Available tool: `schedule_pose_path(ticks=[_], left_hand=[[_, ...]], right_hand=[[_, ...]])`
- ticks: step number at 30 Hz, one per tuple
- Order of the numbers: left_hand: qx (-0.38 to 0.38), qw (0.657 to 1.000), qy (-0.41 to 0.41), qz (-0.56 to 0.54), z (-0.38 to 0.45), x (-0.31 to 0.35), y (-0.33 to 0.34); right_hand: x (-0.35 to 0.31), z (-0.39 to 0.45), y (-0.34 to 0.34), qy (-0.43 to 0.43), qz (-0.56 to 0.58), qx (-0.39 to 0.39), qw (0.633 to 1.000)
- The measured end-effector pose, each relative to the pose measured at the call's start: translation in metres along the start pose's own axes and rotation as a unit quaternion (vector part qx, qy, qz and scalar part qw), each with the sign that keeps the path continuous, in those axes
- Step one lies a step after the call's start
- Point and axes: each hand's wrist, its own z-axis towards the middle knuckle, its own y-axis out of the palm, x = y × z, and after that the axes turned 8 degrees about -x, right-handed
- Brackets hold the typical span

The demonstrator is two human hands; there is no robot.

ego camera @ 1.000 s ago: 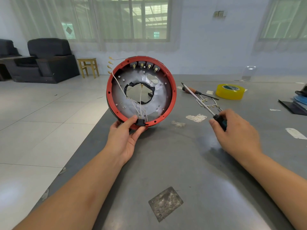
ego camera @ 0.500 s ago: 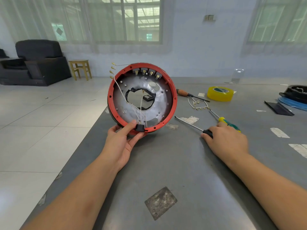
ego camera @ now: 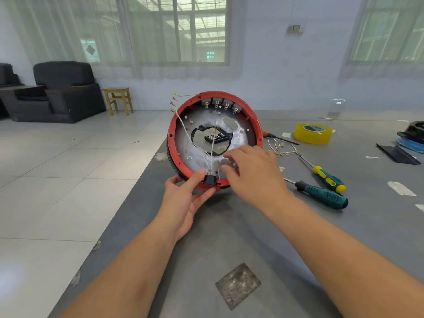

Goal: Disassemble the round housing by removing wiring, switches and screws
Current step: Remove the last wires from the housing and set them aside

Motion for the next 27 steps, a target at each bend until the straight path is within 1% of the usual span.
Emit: schedule_pose_path(ticks=[2, 6, 9, 13, 16, 24, 27], left_hand=[[0.006, 1.000, 0.000, 0.004, 0.000, -0.001, 0.000], [0.006, 1.000, -0.003, 0.012, 0.002, -0.003, -0.001], [0.003, 1.000, -0.005, 0.023, 0.002, -0.003, 0.000], [0.001, 0.999, -0.009, 0.037, 0.001, -0.004, 0.000], [-0.001, 0.999, -0.013, 0.052, 0.000, -0.004, 0.000], [0.008, 0.993, -0.021, 0.118, -0.005, -0.004, 0.006], [0.017, 0.990, -0.024, 0.135, -0.006, -0.004, 0.006]], right_hand=[[-0.008, 0.013, 0.006, -0.011, 0.001, -0.013, 1.000], [-0.014, 0.021, 0.020, 0.017, 0.040, -0.035, 0.998], [-0.011, 0.023, 0.023, 0.033, 0.063, -0.025, 0.997], [-0.003, 0.027, 0.018, 0.073, 0.157, 0.015, 0.985], [0.001, 0.030, 0.014, 0.083, 0.193, 0.064, 0.976], [0.023, 0.036, -0.004, 0.119, 0.200, 0.122, 0.965], [0.032, 0.035, -0.008, 0.128, 0.179, 0.152, 0.964]])
